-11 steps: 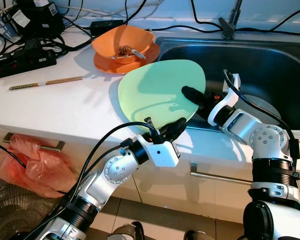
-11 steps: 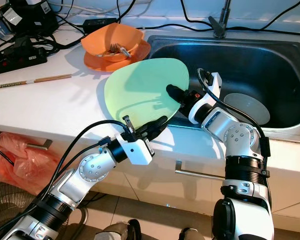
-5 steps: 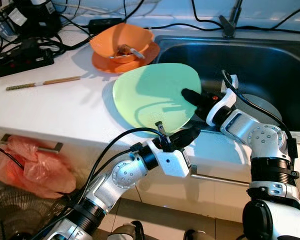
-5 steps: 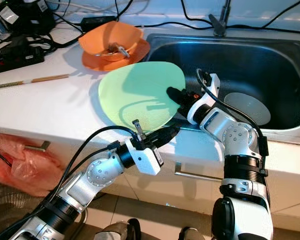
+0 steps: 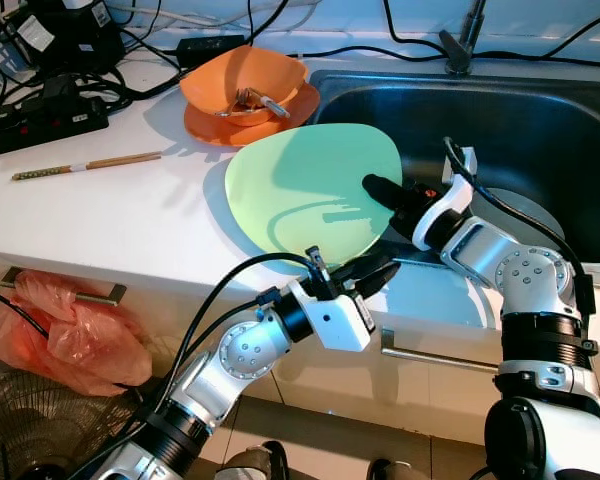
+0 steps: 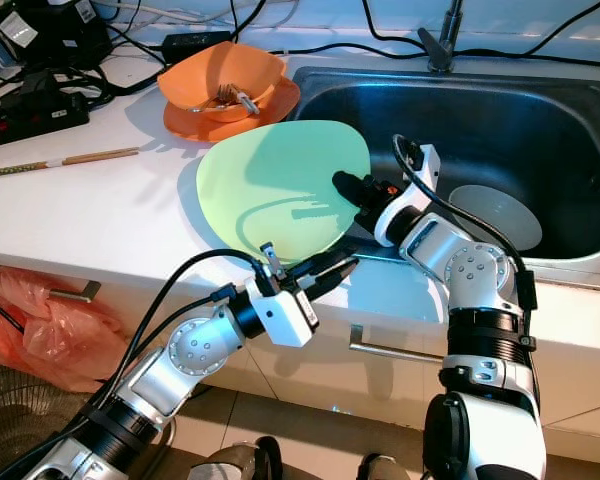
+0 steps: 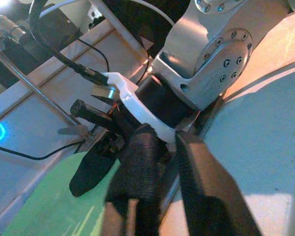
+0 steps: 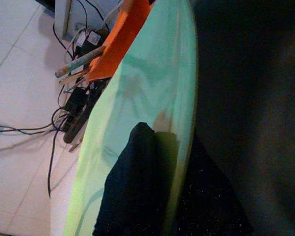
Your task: Kitchen organization
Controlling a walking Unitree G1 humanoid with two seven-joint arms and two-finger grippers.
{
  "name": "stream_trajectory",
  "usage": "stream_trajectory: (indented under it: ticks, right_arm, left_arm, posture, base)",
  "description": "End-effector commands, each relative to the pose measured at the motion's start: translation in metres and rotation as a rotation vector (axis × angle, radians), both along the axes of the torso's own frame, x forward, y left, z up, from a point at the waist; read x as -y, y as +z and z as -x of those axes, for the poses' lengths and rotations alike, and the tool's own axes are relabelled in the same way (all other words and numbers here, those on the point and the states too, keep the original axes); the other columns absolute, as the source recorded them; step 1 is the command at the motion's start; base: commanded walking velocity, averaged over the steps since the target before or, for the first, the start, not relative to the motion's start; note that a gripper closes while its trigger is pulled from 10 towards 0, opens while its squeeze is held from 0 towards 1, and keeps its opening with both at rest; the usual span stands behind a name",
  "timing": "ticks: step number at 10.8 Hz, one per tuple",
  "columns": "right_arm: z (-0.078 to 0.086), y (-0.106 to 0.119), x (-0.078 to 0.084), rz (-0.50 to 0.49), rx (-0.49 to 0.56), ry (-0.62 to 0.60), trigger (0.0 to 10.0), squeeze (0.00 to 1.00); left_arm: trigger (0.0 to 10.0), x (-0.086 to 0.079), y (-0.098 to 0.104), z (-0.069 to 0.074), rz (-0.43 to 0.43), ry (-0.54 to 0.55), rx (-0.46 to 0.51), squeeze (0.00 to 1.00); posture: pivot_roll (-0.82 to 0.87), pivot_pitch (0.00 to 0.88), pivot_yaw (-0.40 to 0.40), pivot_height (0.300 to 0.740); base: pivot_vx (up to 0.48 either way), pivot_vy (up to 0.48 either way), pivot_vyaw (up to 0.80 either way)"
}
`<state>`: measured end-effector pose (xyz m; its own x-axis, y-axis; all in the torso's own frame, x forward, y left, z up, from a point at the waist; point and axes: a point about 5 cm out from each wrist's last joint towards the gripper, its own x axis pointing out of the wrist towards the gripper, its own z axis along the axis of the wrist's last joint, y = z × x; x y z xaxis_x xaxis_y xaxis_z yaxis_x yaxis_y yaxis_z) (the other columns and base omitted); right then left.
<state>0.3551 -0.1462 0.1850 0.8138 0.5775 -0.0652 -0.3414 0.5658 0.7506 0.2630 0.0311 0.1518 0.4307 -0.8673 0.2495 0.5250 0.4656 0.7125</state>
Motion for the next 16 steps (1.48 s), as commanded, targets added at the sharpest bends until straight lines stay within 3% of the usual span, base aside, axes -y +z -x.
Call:
stream_trajectory:
  ticks: [1,4,6,8,12,14,16]
  right_arm:
    - [0.000,-0.010,0.003,0.062,-0.046,-0.026,0.0,0.00]
    - [-0.003,-0.008,0.012,0.079,-0.023,-0.093,0.0,0.00]
    - [-0.012,-0.007,0.031,0.133,-0.001,-0.256,0.0,0.00]
    - [-0.014,-0.003,0.041,0.120,0.023,-0.348,0.0,0.00]
    - [-0.015,-0.008,0.066,0.155,0.007,-0.480,0.0,0.00]
    - [-0.015,-0.010,0.100,0.293,0.011,-0.665,0.0,0.00]
    - [-0.013,-0.012,0.114,0.419,0.010,-0.747,0.0,0.00]
  left_arm:
    - [10.0,-0.002,0.000,0.000,0.002,-0.003,-0.002,1.00]
    - [10.0,-0.006,0.011,-0.002,0.051,-0.003,0.023,1.00]
    - [10.0,0.001,0.041,0.000,0.192,-0.065,-0.048,1.00]
    - [10.0,0.001,0.064,-0.001,0.289,-0.072,-0.069,1.00]
    - [10.0,-0.012,0.055,-0.002,0.275,-0.016,-0.154,1.00]
    - [10.0,-0.028,0.050,-0.015,0.397,0.129,-0.279,1.00]
    - [10.0,-0.038,0.043,-0.020,0.405,0.212,-0.327,1.00]
  posture:
    - [0.01,0.128,0.073,0.740]
    - [0.01,0.125,0.076,0.740]
    - [0.01,0.120,0.069,0.740]
    - [0.01,0.117,0.069,0.740]
    - [0.01,0.115,0.071,0.740]
    - [0.01,0.113,0.068,0.740]
    - [0.01,0.111,0.068,0.740]
  base:
    - [0.000,0.000,0.00]
    - [0.000,0.000,0.00]
    - [0.000,0.000,0.00]
    - [0.000,0.000,0.00]
    - [0.000,0.000,0.00]
    - [0.000,0.000,0.00]
    - [0.000,0.000,0.00]
